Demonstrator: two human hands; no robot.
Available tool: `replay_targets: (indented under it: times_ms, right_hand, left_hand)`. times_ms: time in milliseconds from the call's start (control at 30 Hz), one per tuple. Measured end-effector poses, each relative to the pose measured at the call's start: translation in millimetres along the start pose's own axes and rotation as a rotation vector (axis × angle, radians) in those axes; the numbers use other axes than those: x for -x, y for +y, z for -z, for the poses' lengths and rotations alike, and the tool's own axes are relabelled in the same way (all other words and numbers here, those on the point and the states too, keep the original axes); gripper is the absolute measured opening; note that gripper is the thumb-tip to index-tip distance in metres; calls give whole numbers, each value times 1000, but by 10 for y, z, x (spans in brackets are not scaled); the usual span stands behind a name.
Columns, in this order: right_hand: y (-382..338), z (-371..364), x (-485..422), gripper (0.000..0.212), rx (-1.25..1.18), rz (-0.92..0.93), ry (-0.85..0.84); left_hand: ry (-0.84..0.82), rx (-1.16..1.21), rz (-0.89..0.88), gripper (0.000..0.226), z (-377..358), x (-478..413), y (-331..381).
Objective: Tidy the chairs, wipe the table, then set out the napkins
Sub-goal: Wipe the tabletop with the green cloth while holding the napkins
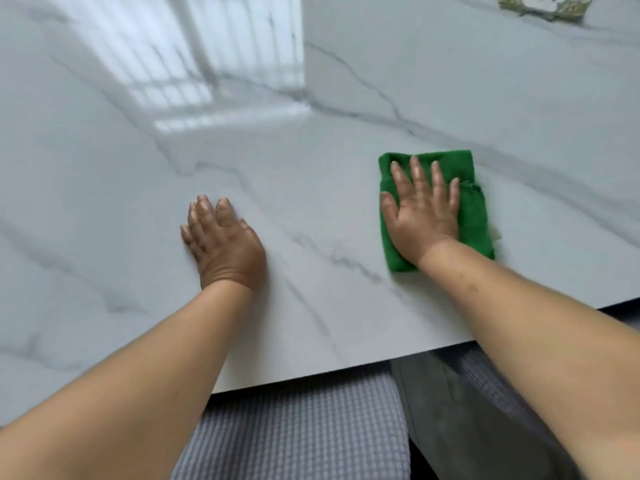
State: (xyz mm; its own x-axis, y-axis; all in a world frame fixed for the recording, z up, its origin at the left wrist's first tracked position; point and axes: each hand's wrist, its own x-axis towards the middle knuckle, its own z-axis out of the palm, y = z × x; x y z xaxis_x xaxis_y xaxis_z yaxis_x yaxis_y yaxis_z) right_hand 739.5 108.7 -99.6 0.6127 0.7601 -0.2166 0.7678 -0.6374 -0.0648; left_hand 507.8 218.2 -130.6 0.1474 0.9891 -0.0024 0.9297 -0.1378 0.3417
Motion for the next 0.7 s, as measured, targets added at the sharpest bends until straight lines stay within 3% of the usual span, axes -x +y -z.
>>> replay_targets:
  times_ms: [67, 133, 200, 267, 333, 467, 533, 567, 633, 700]
  right_hand:
    - [-490, -80, 142, 60, -9, 134, -11]
    - [-828, -195, 670, 59, -13, 420, -34]
    - [-776, -311, 1237, 59, -9, 662, -54]
    - [-398, -292, 1396, 60, 18, 698, -105]
    - [180, -197, 1065, 68, 104, 524, -40]
    - [911, 129, 87, 65, 5, -119, -97]
    - [664, 111, -73, 62, -13, -165, -59]
    - [460, 87, -26, 62, 3, -79, -55]
    - [84, 1, 284, 60, 21, 264, -92]
    - [148, 3, 583, 58, 32, 604, -158]
  left_hand:
    - [-4, 9, 4, 47, 8, 4, -1]
    - [-10, 23, 4, 47, 28, 8, -1]
    - [-2, 48, -11, 47, 33, 3, 10]
    - [3, 50, -12, 46, 31, 21, -25]
    - [3, 64, -6, 45, 29, 18, -26]
    - [-3, 46, -12, 45, 42, 9, -7]
    - [-26, 24, 2, 44, 65, 12, -2]
    - [-33, 9, 8, 44, 78, 17, 4]
    - [-52, -46, 31, 45, 144, 17, 26]
    - [-69, -115, 33, 48, 205, 4, 207]
